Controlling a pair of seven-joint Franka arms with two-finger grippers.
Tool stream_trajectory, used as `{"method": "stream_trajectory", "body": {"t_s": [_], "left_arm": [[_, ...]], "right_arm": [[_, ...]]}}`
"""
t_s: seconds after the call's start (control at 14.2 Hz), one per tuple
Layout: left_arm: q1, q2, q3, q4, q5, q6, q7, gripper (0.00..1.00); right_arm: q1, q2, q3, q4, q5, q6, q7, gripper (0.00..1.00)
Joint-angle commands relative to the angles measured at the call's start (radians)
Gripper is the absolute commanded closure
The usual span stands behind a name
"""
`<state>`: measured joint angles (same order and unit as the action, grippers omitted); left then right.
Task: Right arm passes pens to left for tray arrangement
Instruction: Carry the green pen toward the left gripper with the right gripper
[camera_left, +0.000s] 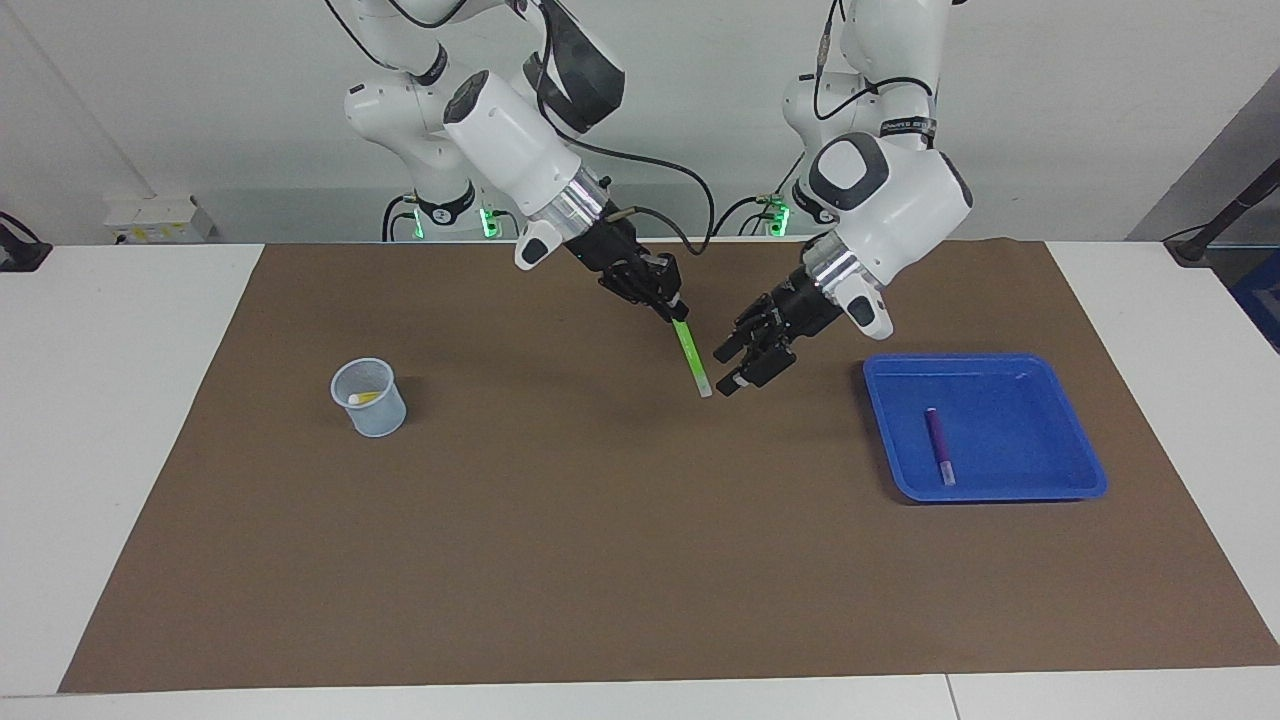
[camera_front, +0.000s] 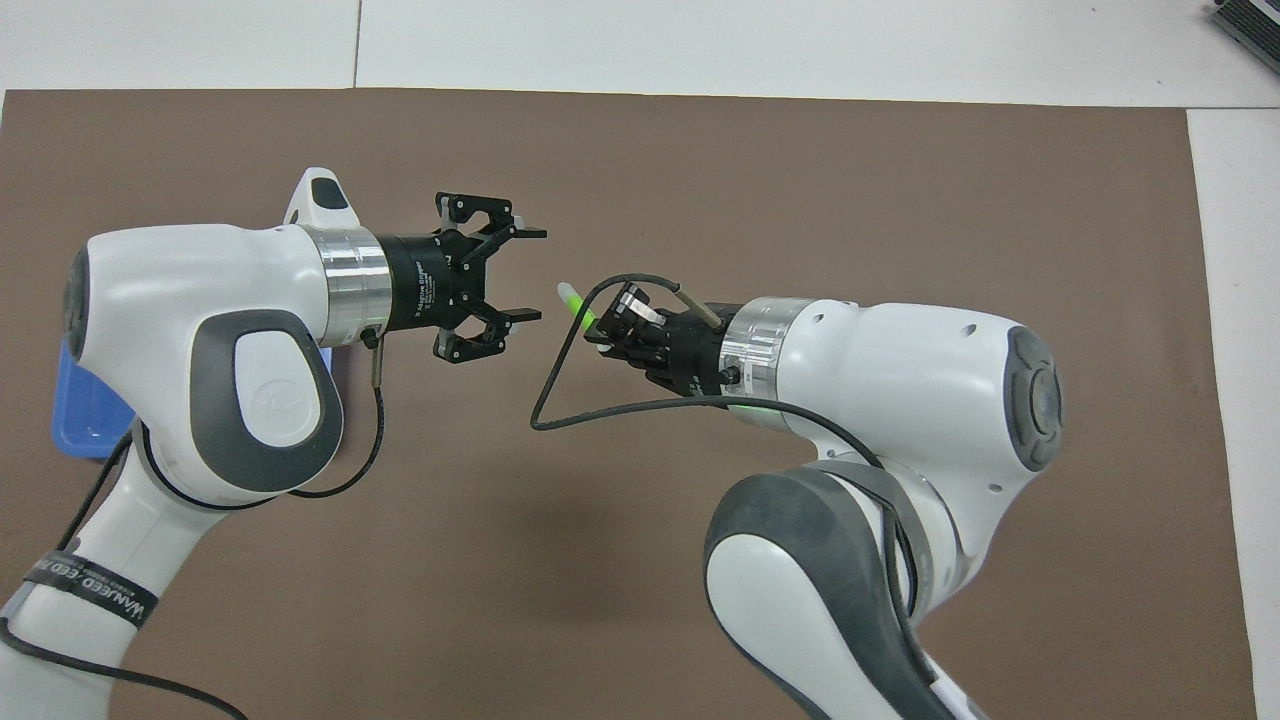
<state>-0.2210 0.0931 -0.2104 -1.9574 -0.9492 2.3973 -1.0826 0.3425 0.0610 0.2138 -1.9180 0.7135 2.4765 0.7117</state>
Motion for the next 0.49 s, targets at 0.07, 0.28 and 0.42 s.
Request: {"method": "stream_trajectory", "body": {"t_s": [0.07,0.28,0.42], "left_arm": [[-0.035,-0.046,0.009,-0.055,-0.052,0.032,-0.063,0.26],[-0.075,-0.049,0.009,-0.071,-0.098,0.112,-0.092,0.38],[-0.077,-0.049,0.011,-0.071,-0.1,0.112,-0.111,0.47]], "right_arm": [[0.0,-0.001,0.002,-0.001,0.026,0.013,0.005,1.0],[0.0,-0.001,0.002,-0.001,0.026,0.013,0.005,1.0],[0.0,-0.001,0.002,-0.001,0.026,0.013,0.005,1.0]]}}
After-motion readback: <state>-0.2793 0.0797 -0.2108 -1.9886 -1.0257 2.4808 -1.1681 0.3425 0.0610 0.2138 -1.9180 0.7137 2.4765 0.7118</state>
